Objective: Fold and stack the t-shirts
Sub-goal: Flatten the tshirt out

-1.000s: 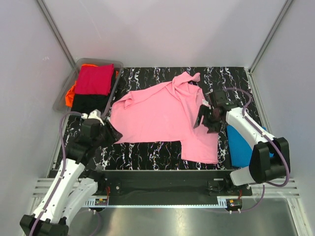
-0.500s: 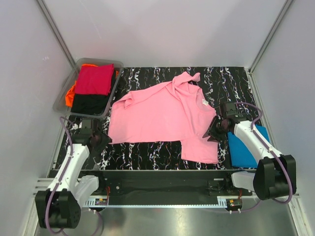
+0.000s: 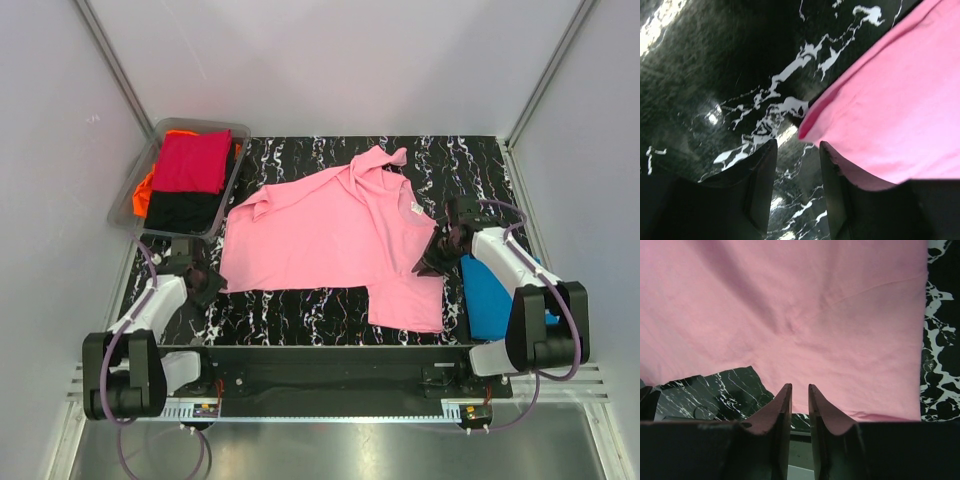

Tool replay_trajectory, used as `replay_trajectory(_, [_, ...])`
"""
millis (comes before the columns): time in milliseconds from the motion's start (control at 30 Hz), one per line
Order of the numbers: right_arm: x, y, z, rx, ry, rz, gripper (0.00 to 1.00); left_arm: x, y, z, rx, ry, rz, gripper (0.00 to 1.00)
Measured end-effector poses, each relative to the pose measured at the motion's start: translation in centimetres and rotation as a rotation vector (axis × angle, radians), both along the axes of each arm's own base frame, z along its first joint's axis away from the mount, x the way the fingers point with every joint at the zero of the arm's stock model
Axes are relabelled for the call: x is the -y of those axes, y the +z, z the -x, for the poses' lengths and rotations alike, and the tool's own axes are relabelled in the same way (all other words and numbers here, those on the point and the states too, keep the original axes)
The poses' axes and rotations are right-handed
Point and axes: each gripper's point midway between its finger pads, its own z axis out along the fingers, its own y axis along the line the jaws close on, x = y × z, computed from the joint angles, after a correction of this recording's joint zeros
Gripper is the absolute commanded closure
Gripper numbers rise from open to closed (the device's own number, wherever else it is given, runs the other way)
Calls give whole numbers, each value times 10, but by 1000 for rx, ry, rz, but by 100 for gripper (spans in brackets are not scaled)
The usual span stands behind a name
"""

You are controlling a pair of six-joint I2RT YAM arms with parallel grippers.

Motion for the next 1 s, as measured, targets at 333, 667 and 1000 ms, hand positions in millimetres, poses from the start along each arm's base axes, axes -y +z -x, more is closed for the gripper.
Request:
replay_trajectory(333, [-5,-6,-4,-3,24,-23,68,-5,-6,-24,33,25,5,69])
replay_trajectory(667, [2,-26,-22,-14,-6,25,70,-3,-7,-35,50,-4,22,100])
replay_trajectory(1000, [3,-57,-56,-55,-25,50,69,9,-1,-20,35,-52,73,100])
